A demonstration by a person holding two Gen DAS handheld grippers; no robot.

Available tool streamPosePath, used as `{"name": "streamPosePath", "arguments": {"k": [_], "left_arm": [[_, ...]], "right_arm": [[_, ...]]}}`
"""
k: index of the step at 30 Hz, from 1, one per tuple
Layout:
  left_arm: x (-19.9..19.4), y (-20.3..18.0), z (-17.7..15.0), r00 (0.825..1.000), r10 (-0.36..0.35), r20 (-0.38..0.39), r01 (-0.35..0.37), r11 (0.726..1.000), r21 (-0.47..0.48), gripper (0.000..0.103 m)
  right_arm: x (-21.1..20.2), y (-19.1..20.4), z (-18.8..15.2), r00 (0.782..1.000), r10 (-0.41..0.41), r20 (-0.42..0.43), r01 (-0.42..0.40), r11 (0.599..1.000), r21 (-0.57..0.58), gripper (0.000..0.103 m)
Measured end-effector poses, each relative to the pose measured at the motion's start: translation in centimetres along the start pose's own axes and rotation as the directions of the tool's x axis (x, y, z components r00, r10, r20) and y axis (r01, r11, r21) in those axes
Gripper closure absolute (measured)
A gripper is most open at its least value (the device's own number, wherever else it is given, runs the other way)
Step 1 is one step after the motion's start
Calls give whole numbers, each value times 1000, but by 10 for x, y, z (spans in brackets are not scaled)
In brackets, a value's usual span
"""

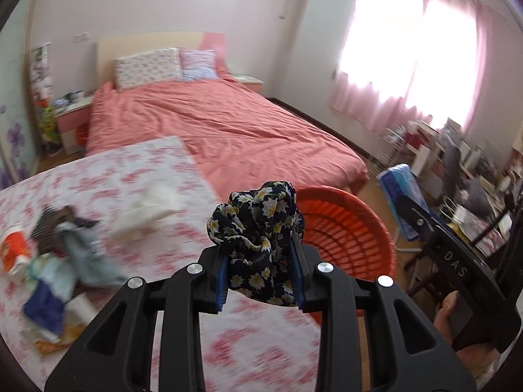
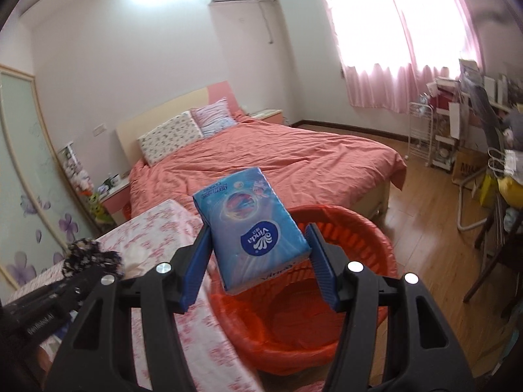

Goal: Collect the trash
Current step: 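Carry scrunchie with left tool into orange basket while right tool drops tissue pack there, then grasp the blue striped wrapper with left tool while right tool reaches toward grey sock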

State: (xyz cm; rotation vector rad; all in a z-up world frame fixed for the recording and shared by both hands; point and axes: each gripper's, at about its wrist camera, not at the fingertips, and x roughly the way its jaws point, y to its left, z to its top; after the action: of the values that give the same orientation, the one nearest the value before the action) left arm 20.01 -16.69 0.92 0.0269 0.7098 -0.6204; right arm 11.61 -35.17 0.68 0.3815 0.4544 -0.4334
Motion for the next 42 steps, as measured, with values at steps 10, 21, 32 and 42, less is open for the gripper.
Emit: {"name": "streamPosePath", "arguments": {"k": [10,21,32,42], "left_arm": [[60,-48,7,995,-56,-88,63,995,81,51],[49,-24,-6,991,62,-115,-57,997,42,28],[-29,39,-41,952,305,-22,-305,952,8,11],[-91,116,-60,890,457,-2,-453,881,-136,10]], "right_arm": [[39,-51,8,999,-23,-25,25,995,99,43],[54,-48,-8,996,-47,-81,54,994,92,29],[20,6,-29,996,-19,-91,17,999,-27,22],[-3,81,-55,989,73,-132,-93,984,-152,19]]}}
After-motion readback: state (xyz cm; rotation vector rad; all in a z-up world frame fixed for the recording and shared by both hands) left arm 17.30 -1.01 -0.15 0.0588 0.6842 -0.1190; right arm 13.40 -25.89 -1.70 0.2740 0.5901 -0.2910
